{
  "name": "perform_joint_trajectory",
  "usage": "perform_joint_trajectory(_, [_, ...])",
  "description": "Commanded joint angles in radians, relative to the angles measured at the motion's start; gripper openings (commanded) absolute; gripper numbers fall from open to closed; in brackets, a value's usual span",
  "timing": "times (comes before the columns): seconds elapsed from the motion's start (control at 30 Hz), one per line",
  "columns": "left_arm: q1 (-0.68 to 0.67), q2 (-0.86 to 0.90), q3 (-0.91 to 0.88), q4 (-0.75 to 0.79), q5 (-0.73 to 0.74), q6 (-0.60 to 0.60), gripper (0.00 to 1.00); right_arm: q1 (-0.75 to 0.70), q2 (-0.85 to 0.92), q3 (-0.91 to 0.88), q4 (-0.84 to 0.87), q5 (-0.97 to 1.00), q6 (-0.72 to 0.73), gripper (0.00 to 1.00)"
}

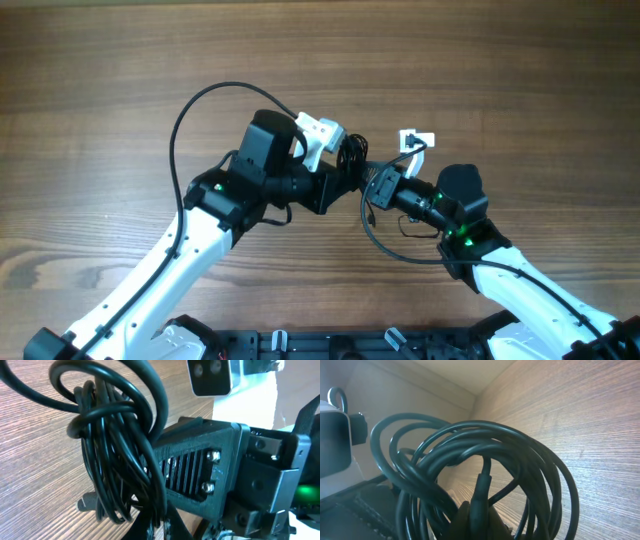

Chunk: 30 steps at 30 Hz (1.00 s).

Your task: Untangle cables

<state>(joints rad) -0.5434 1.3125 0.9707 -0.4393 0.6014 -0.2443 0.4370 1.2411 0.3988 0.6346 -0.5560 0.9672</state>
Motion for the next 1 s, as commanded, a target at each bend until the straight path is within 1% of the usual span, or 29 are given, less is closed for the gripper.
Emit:
perform_joint_trajectory(0.0, [-0.011, 0.012, 0.006, 0.082, 0.086, -0.078, 0.04, 0.027, -0.002, 0.009, 0.000, -0.031, -0.059, 0.18])
perform_joint_trajectory(0.07, [-0.011, 0.012, 0.006, 0.079, 0.125, -0.078, 0.04, 0.023, 0.000, 0.009, 0.000, 0.015, -0.081, 0.24])
perform_joint_trajectory(0.1, [-0.011, 0.012, 0.006, 0.072, 0.132, -0.077, 0.04, 0.018, 0.000, 0.009, 0.002, 0.014, -0.079, 0.24])
perform_joint_trajectory(0.2, [-0.009, 0.011, 0.006, 0.038, 0.134, -0.074, 0.04, -0.014, -0.001, 0.009, 0.011, -0.082, -0.076, 0.25])
perform_joint_trajectory(0.23, [-0.005, 0.011, 0.006, 0.031, 0.134, -0.074, 0.04, -0.028, -0.002, 0.009, 0.011, -0.121, -0.077, 0.29])
perform_joint_trajectory(0.27, [0.002, 0.011, 0.006, 0.027, 0.134, -0.074, 0.04, -0.053, -0.003, 0.009, 0.013, -0.192, -0.076, 0.36])
perform_joint_trajectory(0.33, [0.032, 0.011, 0.006, 0.027, 0.125, -0.074, 0.04, -0.120, -0.003, 0.009, 0.010, -0.330, -0.077, 0.46])
perform_joint_trajectory(0.47, [0.108, 0.011, 0.006, 0.024, 0.119, -0.075, 0.04, -0.277, -0.003, 0.009, 0.012, -0.549, -0.078, 0.56])
perform_joint_trajectory(0.5, [0.127, 0.011, 0.006, 0.023, 0.120, -0.076, 0.04, -0.314, -0.003, 0.009, 0.012, -0.594, -0.080, 0.61])
perform_joint_trajectory(0.53, [0.150, 0.011, 0.006, 0.023, 0.122, -0.079, 0.04, -0.355, -0.003, 0.009, 0.013, -0.652, -0.111, 0.67])
perform_joint_trajectory(0.6, [0.187, 0.011, 0.006, 0.024, 0.154, -0.078, 0.04, -0.404, -0.002, 0.009, 0.016, -0.738, -0.229, 0.85])
perform_joint_trajectory(0.63, [0.201, 0.011, 0.006, 0.024, 0.178, -0.077, 0.04, -0.417, -0.002, 0.009, 0.016, -0.760, -0.280, 0.99])
perform_joint_trajectory(0.7, [0.216, 0.011, 0.006, 0.024, 0.246, -0.061, 0.04, -0.425, -0.002, 0.009, 0.016, -0.769, -0.365, 1.00])
perform_joint_trajectory(0.77, [0.217, 0.011, 0.006, 0.024, 0.372, 0.013, 0.04, -0.423, -0.001, 0.009, 0.016, -0.764, -0.420, 1.00])
perform_joint_trajectory(0.8, [0.217, 0.011, 0.006, 0.024, 0.465, 0.060, 0.04, -0.423, -0.001, 0.009, 0.016, -0.756, -0.426, 1.00])
perform_joint_trajectory(0.87, [0.214, 0.011, 0.006, 0.024, 0.636, 0.116, 0.04, -0.423, -0.001, 0.009, 0.016, -0.751, -0.426, 1.00])
perform_joint_trajectory(0.97, [0.206, 0.012, 0.006, 0.024, 0.736, 0.134, 0.04, -0.411, -0.001, 0.009, 0.021, -0.745, -0.458, 1.00])
